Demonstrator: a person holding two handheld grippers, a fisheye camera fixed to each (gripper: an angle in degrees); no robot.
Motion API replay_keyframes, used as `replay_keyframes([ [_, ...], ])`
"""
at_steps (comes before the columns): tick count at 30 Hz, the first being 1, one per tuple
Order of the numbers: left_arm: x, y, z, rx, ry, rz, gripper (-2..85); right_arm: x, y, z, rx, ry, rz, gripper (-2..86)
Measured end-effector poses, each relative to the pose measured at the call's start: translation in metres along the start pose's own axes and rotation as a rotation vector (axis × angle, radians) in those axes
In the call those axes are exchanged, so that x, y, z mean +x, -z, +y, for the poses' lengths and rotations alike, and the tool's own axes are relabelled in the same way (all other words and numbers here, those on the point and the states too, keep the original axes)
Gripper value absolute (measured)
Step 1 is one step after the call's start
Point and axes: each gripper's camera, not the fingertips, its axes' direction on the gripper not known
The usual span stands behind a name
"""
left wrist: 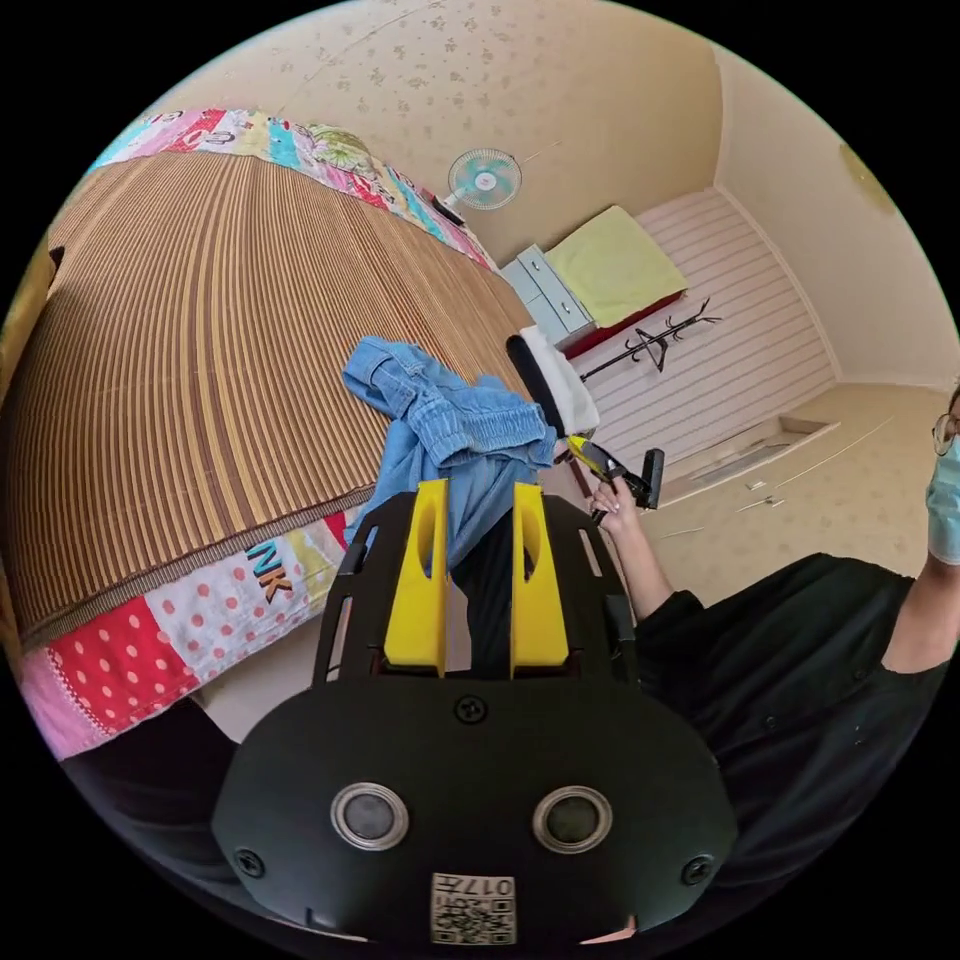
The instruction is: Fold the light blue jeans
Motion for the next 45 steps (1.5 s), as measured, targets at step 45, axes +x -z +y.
replay_keyframes([
  [45,0.445,0.508,0.154,0.974,-1.222,0.669,4.0,-0.329,0.431,0.062,0.845,1.154,-1.241,2.1],
])
